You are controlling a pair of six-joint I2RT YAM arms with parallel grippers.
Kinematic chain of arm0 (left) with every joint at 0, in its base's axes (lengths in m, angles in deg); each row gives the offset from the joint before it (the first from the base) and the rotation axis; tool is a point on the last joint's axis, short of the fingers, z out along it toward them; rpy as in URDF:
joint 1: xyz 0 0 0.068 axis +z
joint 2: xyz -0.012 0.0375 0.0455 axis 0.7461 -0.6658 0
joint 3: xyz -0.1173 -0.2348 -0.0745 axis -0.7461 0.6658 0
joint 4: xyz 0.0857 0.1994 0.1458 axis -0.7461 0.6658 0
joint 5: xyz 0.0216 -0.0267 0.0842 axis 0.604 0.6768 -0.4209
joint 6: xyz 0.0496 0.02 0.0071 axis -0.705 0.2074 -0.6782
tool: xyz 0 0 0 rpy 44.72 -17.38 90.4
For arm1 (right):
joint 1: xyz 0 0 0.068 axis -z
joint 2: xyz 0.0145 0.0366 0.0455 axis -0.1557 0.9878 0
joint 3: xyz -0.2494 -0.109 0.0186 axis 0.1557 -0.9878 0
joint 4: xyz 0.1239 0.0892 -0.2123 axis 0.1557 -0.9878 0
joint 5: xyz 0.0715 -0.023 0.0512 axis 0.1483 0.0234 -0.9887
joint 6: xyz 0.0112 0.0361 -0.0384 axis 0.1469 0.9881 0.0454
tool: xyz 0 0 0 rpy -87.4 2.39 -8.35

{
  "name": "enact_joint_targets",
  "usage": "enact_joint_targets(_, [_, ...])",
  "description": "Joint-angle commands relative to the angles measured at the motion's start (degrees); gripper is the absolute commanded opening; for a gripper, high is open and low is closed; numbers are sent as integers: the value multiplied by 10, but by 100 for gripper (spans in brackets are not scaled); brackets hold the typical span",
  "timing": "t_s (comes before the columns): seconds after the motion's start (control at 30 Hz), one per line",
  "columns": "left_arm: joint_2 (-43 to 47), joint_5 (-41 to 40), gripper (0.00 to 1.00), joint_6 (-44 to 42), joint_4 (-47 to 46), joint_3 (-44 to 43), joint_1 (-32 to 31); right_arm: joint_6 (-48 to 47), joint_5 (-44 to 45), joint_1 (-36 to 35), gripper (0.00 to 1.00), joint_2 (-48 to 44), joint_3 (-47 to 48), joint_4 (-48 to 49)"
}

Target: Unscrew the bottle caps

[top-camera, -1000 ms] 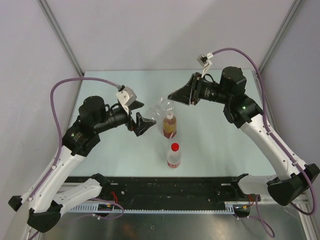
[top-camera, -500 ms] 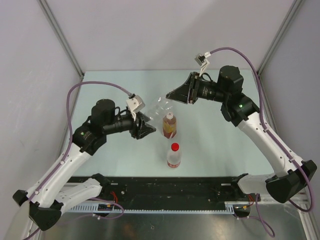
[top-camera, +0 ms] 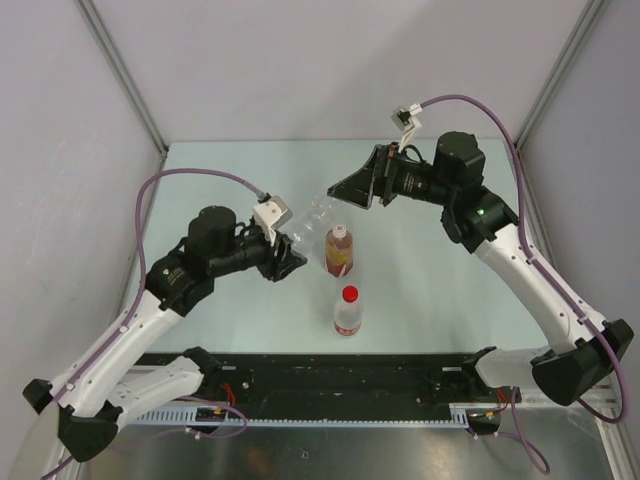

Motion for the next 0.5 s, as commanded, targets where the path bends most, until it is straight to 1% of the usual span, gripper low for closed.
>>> enact_joint_targets(0.0, [24,-115,26,-16,20,8,-27,-14,46,7,98,-27,7,-17])
enact_joint_targets(0.1, [34,-206,25,-23,28,13,-56,-13,61,12,99,-29,8,-29])
enact_joint_targets(0.23, [44,-312,21,-28,35,16,-99,0,59,14,99,-18,8,-41])
enact_joint_targets(0.37, [46,-399,17,-38,41,19,-140,19,43,14,99,0,8,-46])
enact_joint_targets(0.47, [38,-459,16,-47,46,23,-170,33,25,14,97,14,8,-39])
